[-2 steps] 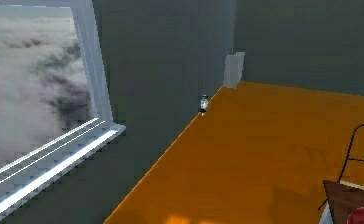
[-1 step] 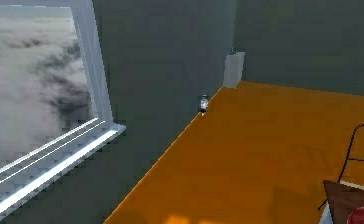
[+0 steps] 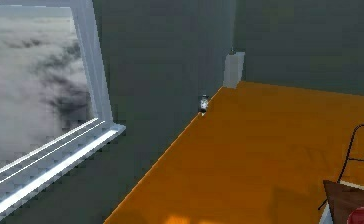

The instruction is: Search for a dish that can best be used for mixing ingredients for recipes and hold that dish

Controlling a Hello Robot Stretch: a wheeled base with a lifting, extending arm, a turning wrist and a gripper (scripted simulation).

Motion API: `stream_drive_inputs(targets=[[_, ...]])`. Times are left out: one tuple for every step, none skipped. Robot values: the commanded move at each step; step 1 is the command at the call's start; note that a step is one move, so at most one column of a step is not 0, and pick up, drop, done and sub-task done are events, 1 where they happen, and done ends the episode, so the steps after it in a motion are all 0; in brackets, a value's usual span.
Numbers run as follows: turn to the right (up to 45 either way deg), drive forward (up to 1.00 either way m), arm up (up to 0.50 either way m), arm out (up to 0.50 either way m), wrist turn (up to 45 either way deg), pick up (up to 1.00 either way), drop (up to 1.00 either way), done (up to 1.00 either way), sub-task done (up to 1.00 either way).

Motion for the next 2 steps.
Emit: stream_drive_inputs(targets=[[0.0, 0.0, 0.0, 0.0, 45.0, 0.0, 0.0, 0.0, 0.0], [0.0, 0.0, -0.3, 0.0, 0.0, 0.0, 0.0, 0.0, 0.0]])
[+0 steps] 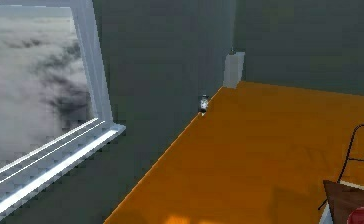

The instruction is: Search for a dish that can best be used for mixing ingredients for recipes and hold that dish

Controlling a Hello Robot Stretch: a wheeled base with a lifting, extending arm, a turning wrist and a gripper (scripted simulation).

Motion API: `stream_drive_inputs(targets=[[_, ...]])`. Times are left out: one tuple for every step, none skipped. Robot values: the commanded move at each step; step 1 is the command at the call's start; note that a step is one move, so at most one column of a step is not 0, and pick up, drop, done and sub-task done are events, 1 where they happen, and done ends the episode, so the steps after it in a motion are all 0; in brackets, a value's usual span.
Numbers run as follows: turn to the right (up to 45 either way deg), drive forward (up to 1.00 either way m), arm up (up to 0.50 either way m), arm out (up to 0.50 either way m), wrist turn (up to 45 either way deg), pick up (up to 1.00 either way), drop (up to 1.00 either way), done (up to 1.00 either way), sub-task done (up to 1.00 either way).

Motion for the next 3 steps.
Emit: stream_drive_inputs(targets=[[0.0, 0.0, 0.0, 0.0, 0.0, 1.0, 0.0, 0.0, 0.0], [0.0, 0.0, 0.1, 0.0, 0.0, 0.0, 0.0, 0.0, 0.0], [0.0, 0.0, 0.0, 0.0, 0.0, 0.0, 0.0, 1.0, 0.0]])
